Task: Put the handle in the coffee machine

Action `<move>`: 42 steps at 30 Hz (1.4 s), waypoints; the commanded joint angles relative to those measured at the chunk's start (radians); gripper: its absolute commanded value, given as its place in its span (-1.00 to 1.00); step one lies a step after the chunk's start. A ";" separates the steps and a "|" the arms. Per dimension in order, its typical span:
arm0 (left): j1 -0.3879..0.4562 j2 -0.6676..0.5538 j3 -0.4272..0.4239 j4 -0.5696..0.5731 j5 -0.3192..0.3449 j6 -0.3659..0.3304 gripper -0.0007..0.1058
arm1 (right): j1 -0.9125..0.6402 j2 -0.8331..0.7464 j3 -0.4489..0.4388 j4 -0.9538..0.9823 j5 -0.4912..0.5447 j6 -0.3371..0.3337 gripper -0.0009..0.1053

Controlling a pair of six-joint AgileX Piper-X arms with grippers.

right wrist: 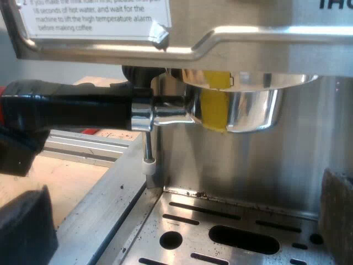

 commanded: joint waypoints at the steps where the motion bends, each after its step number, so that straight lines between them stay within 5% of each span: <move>1: -0.004 -0.024 -0.008 0.007 0.344 0.045 -0.98 | -0.004 -0.003 -0.004 -0.007 0.001 -0.004 0.97; 21: -0.069 -0.024 -0.006 -0.145 0.339 0.046 -0.98 | -0.004 -0.003 -0.004 -0.007 0.001 -0.004 0.97; 24: -0.072 -0.024 -0.006 -0.167 0.332 0.027 -0.98 | -0.004 -0.003 -0.004 -0.007 0.001 -0.004 0.97; 26: -0.067 -0.024 -0.006 -0.222 0.317 -0.061 -0.98 | -0.004 -0.003 -0.004 -0.007 0.001 -0.004 0.97; 34: -0.041 -0.024 -0.009 -0.173 0.336 -0.089 -0.98 | -0.004 -0.003 -0.004 -0.007 0.001 -0.004 0.97; 42: -0.030 -0.024 -0.009 -0.068 0.336 -0.005 -0.98 | -0.004 -0.003 -0.004 -0.007 0.001 -0.004 0.97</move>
